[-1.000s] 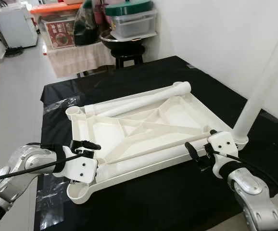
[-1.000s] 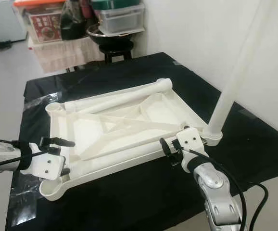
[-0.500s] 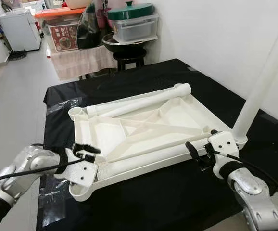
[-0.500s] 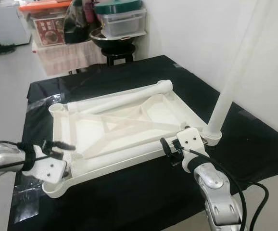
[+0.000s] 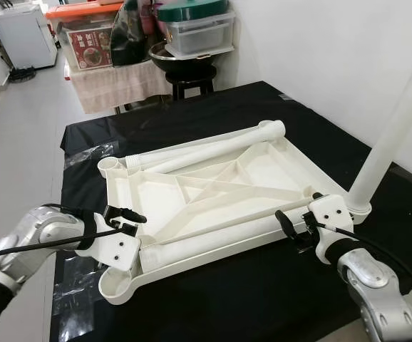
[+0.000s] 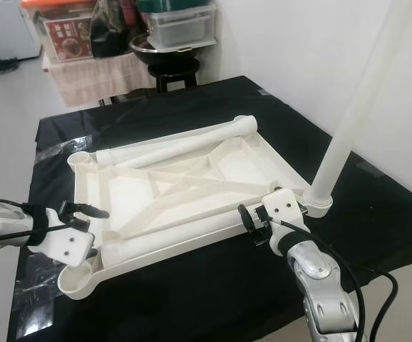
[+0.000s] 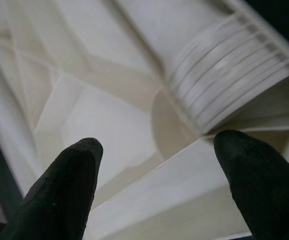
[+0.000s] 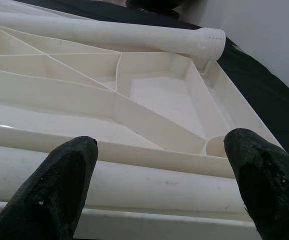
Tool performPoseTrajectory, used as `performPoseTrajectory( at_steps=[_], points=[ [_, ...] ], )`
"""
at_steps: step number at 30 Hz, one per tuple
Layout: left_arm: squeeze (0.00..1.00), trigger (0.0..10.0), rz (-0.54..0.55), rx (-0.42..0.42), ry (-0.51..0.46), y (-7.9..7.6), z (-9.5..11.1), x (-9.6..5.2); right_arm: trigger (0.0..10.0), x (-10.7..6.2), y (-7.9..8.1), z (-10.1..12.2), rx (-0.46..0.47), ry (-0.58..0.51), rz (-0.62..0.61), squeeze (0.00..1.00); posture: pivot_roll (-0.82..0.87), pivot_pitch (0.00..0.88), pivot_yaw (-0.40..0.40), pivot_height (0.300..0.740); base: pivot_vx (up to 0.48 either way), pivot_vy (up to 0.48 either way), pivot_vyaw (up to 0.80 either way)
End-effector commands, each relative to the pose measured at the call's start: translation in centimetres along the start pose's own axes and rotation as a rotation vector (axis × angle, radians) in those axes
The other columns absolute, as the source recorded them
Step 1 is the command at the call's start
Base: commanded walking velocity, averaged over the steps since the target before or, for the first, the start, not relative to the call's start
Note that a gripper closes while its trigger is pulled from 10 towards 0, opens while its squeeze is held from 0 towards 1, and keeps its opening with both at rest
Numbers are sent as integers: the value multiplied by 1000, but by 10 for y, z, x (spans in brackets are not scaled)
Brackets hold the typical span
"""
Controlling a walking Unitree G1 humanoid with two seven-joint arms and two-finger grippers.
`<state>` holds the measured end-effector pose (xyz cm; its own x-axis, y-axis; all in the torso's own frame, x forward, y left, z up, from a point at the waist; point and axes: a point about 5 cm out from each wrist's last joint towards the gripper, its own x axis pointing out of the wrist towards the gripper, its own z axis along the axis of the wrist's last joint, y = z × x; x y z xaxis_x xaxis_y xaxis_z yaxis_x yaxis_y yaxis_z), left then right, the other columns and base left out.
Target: Building children table
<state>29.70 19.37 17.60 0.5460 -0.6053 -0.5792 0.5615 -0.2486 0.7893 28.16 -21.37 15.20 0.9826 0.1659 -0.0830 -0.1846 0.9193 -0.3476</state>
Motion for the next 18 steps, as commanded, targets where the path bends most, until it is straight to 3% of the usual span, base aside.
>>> performPoseTrajectory(
  at_steps=[1,10,18],
  points=[
    [0,10000,9,17,-1,-4,0,7,10000,-1,1,2,0,-2,0,0,-143,88,8,740,0,0,0],
    [0,10000,41,-15,-74,-7,10,20,10000,0,2,4,2,-6,1,0,-145,92,6,740,0,0,0],
    [0,10000,-2,-55,-118,-3,12,13,10000,0,1,3,3,-2,-2,0,-145,92,6,740,0,0,0]
  ],
)
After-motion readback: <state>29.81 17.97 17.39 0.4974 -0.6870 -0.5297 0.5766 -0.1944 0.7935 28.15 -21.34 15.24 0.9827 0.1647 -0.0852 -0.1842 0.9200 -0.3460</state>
